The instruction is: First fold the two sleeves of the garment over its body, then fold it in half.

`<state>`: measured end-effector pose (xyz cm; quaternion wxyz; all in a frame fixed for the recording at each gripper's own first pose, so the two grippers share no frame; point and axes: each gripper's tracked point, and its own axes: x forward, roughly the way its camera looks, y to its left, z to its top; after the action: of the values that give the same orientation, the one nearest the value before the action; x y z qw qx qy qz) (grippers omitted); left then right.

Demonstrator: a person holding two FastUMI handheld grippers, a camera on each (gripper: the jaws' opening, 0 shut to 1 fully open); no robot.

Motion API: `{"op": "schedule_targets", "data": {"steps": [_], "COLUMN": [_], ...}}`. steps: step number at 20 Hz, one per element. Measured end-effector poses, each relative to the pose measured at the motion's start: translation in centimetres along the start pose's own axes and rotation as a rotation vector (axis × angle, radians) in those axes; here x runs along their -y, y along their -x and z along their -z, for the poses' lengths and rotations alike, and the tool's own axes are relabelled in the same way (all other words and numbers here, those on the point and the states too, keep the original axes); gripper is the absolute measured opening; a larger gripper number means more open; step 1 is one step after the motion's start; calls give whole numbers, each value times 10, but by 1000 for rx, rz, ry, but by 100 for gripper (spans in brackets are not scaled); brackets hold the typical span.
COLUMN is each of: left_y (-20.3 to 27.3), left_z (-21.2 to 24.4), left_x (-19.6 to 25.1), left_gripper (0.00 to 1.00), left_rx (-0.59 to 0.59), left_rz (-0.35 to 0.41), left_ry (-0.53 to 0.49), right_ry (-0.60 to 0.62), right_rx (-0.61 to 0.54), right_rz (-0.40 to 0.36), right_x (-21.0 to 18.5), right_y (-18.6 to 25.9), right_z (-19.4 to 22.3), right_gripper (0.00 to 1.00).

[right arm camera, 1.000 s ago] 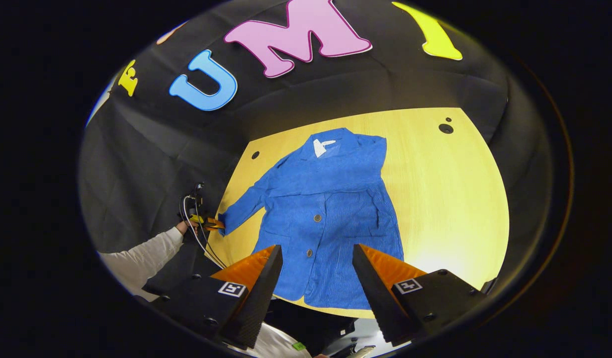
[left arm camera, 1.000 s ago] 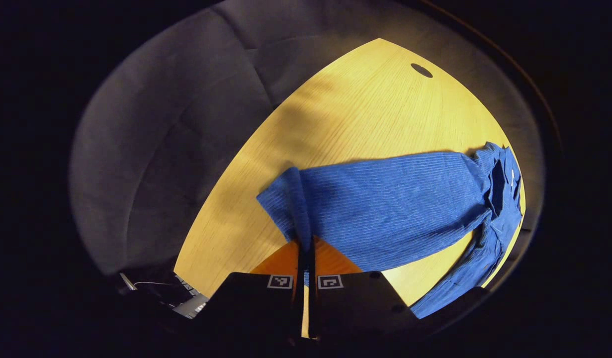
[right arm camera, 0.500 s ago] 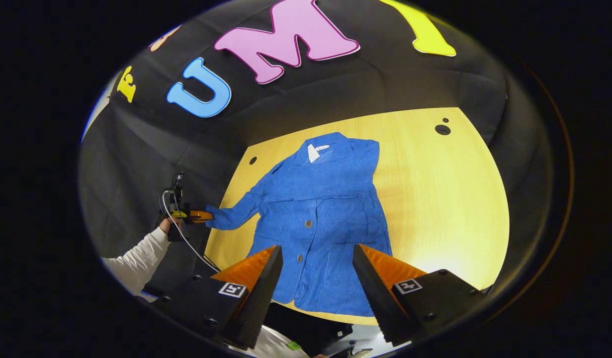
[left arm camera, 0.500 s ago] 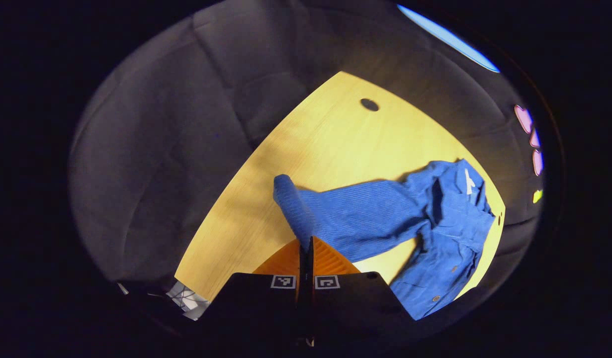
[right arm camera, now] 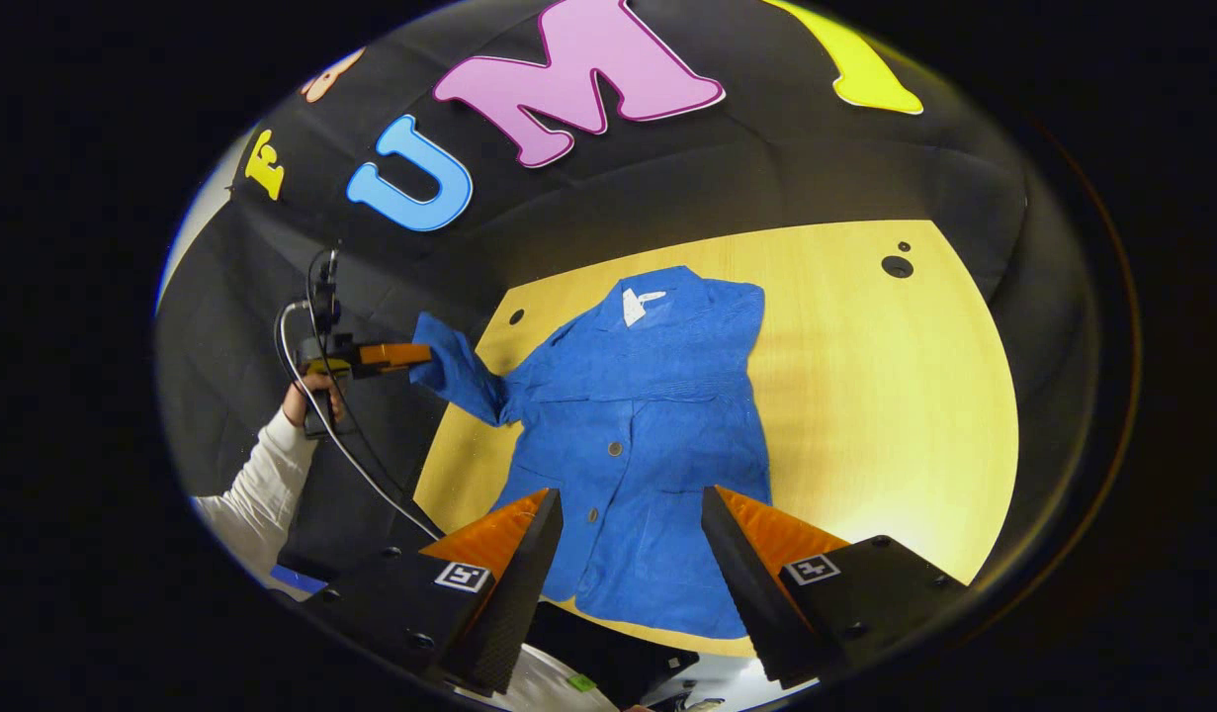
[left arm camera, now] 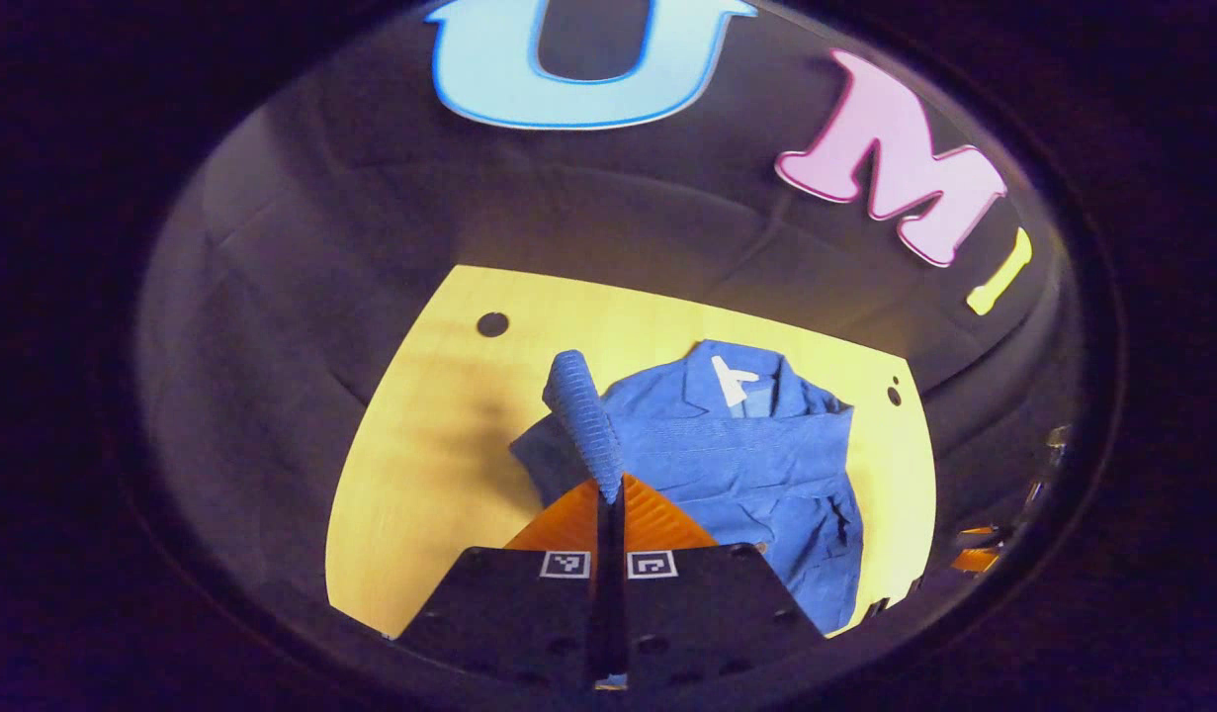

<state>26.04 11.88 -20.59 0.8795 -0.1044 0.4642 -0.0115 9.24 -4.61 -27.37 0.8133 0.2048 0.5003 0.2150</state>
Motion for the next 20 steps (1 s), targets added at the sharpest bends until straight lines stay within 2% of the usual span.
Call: {"op": "schedule_targets", "data": {"steps": [4, 6, 12, 14, 16, 18, 20], "left_y": [-29, -52, -124, -150, -174, -195, -209], "left_z": [-24, -20, -6, 0, 10, 21, 36], "left_x": [94, 137, 243, 265, 275, 280, 286], "left_gripper": [0, 0, 0, 0, 0, 0, 0], "left_rx": [-6, -38, -139, -161, -219, -279, -332], "left_rz": [49, 66, 115, 99, 37, -4, -11], "left_ry": [-112, -169, -189, -227, -263, -250, -215], "right_ry": [26, 4, -91, -138, -191, -214, -218], "right_rx": [1, 8, 90, 82, 63, 44, 38], "right_rz": [32, 31, 107, 101, 76, 87, 129], "right_x": [25, 34, 68, 65, 63, 74, 92], "right_y": [13, 19, 20, 17, 14, 18, 27], "right_z": [9, 15, 38, 61, 83, 101, 112], "right_gripper": [91, 91, 91, 92, 92, 92, 92]}}
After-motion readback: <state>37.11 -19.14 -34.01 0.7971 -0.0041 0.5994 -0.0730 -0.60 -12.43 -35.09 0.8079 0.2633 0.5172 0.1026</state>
